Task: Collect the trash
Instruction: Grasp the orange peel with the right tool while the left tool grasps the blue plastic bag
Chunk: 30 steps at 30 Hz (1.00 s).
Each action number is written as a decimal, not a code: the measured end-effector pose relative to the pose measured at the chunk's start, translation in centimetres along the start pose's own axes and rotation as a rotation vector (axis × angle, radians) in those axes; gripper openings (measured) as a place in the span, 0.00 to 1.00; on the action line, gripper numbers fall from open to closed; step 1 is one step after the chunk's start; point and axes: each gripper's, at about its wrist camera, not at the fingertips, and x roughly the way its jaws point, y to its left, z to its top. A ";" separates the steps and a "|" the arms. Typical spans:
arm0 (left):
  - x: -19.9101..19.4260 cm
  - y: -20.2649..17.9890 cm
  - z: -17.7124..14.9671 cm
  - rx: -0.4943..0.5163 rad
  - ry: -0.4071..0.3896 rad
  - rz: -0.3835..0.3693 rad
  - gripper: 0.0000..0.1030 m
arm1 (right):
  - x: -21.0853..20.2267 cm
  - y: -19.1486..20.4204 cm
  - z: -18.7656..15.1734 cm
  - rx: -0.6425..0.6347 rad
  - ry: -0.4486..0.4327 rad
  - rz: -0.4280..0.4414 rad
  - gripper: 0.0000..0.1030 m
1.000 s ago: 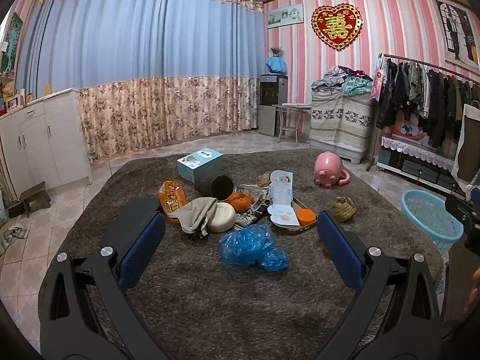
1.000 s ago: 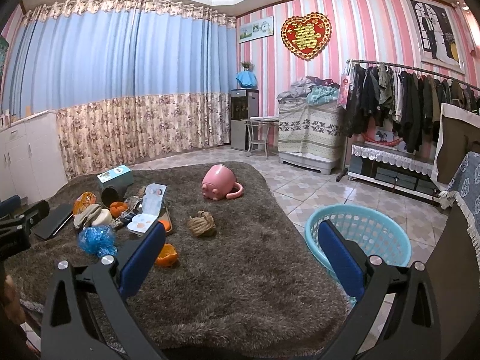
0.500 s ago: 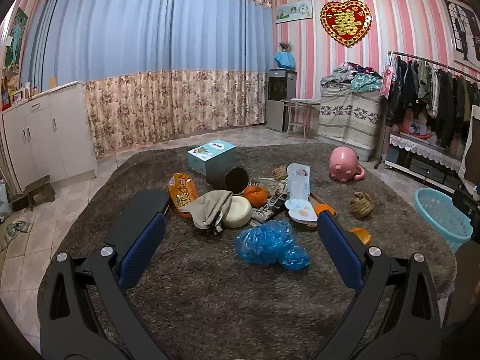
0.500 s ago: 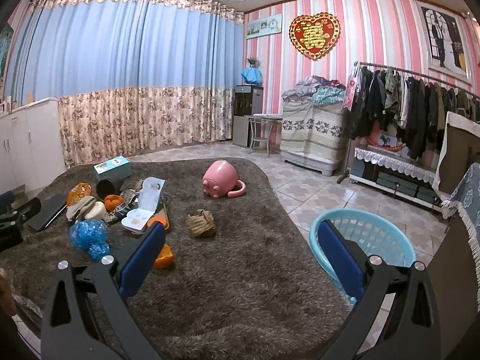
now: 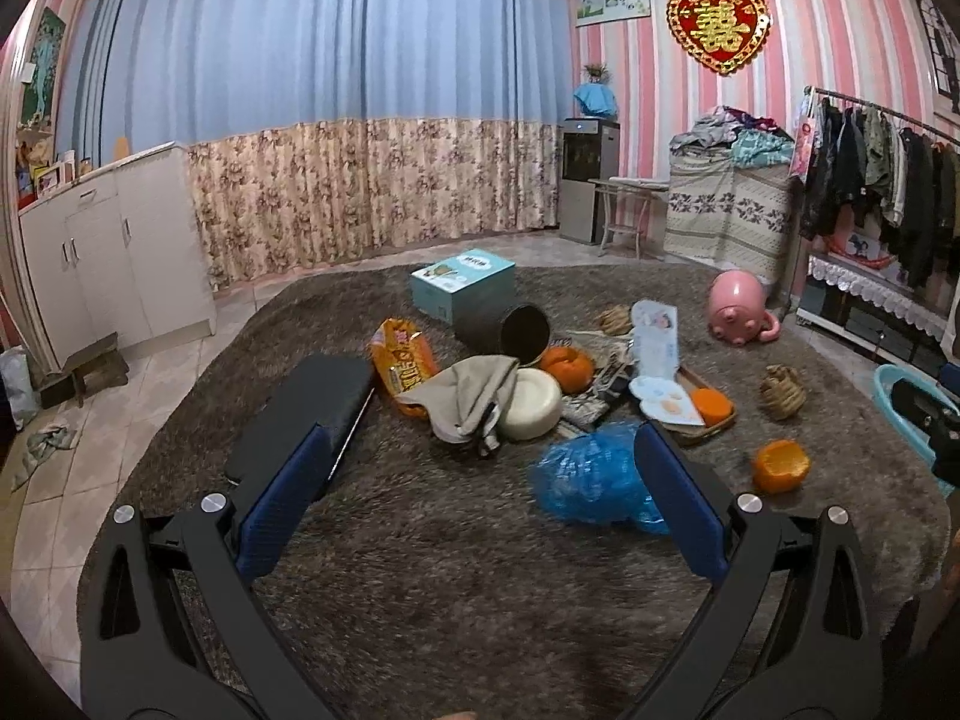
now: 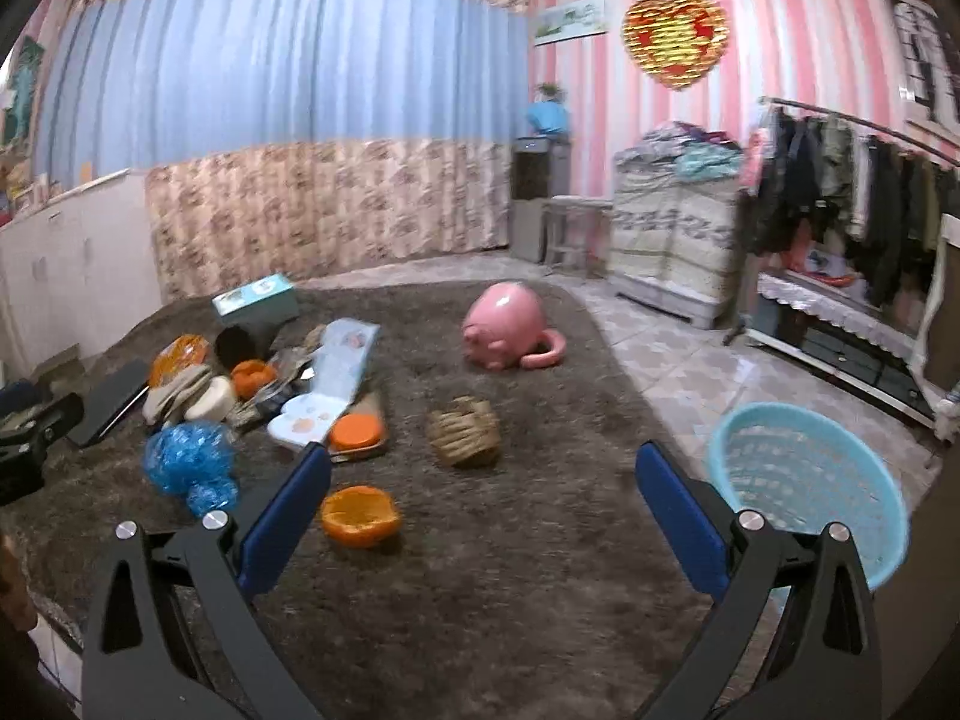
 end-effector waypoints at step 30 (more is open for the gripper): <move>6.1 -0.7 -2.0 -0.023 0.153 -0.093 0.95 | 7.5 3.9 -3.7 -0.126 0.221 0.236 0.31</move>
